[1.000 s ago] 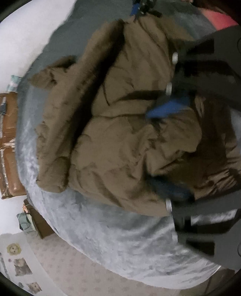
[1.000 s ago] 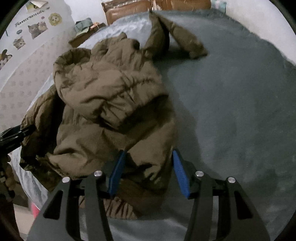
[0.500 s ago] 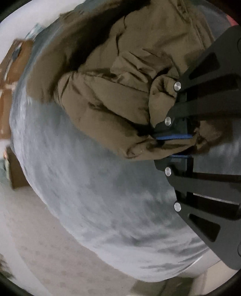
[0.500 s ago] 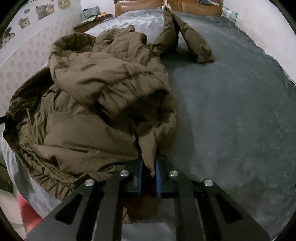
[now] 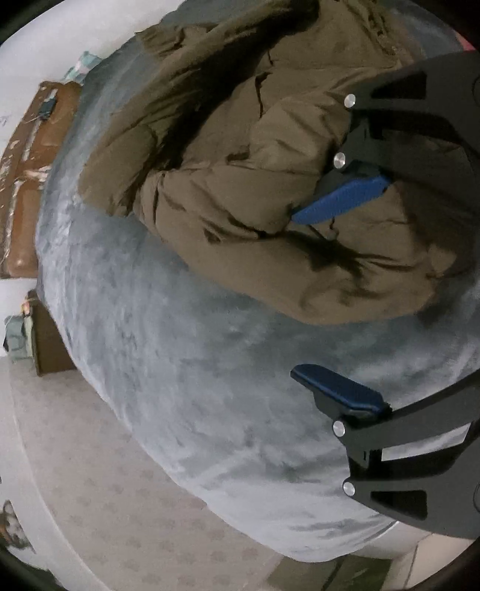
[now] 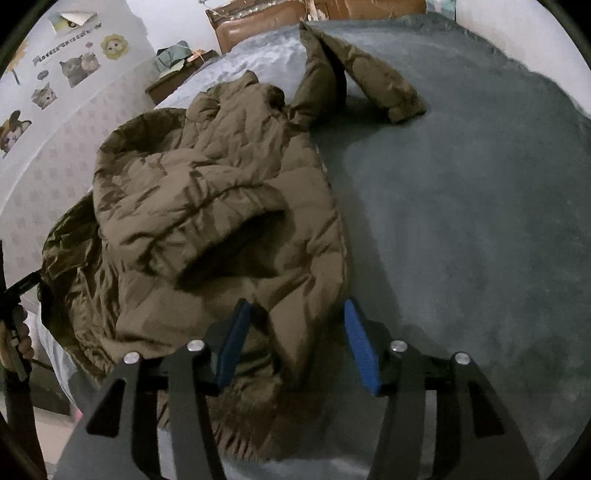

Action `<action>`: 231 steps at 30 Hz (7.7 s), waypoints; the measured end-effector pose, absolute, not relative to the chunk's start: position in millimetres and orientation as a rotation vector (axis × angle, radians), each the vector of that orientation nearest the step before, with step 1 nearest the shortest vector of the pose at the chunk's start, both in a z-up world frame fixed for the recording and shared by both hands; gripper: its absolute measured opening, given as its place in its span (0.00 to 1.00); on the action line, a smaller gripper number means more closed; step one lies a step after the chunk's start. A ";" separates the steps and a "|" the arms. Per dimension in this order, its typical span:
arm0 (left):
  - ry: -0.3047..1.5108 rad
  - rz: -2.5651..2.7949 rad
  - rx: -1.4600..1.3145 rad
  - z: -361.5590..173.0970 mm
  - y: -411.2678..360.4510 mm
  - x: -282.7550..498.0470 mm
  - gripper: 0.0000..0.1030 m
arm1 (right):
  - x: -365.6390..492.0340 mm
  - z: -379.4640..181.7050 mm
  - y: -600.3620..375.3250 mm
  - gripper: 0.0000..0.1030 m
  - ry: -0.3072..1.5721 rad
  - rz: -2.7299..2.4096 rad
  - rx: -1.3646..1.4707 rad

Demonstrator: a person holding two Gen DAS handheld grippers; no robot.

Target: Fold large clothes

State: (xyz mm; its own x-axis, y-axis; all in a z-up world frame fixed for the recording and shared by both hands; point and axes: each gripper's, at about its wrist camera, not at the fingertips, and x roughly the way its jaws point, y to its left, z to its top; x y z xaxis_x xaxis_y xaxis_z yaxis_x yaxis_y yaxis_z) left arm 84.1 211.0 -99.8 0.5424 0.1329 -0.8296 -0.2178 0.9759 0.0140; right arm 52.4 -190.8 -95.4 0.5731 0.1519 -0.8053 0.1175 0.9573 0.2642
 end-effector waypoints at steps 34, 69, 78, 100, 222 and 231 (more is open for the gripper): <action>1.119 0.088 -0.257 -135.8 233.3 106.5 0.16 | 28.3 -48.7 -171.2 0.50 0.846 -0.112 0.010; 0.917 0.057 0.067 -85.5 146.4 124.9 0.90 | 52.1 -53.9 -98.4 0.69 0.841 0.224 -0.091; 0.920 0.031 0.068 -94.9 137.1 134.8 0.90 | 77.2 -66.2 -92.1 0.37 0.858 0.209 -0.131; 0.937 0.064 0.165 -88.1 128.7 232.1 0.89 | 284.3 -2.6 -159.0 0.21 0.915 0.126 0.029; 1.152 0.192 0.076 -115.7 166.5 347.3 0.89 | 400.3 -91.7 -55.7 0.64 0.941 -0.048 -0.183; 1.105 0.210 0.122 -104.1 155.1 332.4 0.91 | 380.7 -63.8 -65.9 0.63 0.885 -0.012 -0.179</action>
